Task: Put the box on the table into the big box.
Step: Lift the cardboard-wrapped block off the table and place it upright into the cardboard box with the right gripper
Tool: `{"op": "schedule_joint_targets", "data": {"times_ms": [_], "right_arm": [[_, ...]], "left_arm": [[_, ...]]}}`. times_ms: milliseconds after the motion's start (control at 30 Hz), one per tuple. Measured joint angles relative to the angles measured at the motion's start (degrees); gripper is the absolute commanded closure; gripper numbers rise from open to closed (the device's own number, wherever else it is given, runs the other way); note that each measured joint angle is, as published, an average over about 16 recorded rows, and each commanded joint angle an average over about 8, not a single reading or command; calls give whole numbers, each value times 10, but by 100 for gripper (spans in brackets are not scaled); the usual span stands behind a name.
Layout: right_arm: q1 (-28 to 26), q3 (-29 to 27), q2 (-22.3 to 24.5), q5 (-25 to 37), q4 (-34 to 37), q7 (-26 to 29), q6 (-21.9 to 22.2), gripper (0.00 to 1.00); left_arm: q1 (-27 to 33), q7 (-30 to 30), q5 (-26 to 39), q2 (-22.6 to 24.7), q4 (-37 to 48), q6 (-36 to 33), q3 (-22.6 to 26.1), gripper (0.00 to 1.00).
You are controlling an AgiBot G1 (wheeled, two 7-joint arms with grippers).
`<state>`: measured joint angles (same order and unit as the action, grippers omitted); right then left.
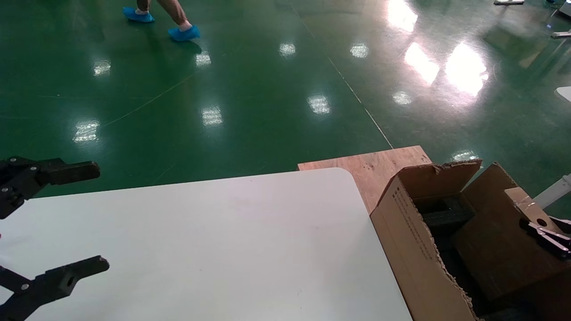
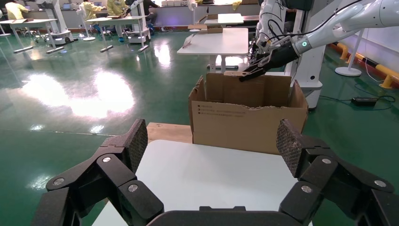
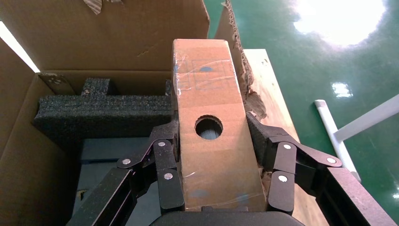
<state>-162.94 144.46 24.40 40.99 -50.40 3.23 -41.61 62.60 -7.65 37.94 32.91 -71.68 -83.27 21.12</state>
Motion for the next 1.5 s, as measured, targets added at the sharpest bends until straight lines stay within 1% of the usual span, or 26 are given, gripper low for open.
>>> {"op": "schedule_joint_targets", "data": {"times_ms": [800,1200,1233,1267,1467,1500], "right_arm": [[-3,70,-6,-29,6,-5,25,100],[-4,96,-10,-42,17,-11,33,100],[-4,97,-11,-44,18,-12,33,97],[-5,99,-12,-45,18,-13,33,87],[-5,106,-16,-50,19,-16,34,12],[-5,107,-17,-51,19,-17,34,3]], "left_arm": [[0,0,0,0,0,0,0,0],[0,0,0,0,0,0,0,0],[0,0,0,0,0,0,0,0],[0,0,0,0,0,0,0,0],[0,0,0,0,0,0,0,0],[0,0,0,0,0,0,0,0]]}}
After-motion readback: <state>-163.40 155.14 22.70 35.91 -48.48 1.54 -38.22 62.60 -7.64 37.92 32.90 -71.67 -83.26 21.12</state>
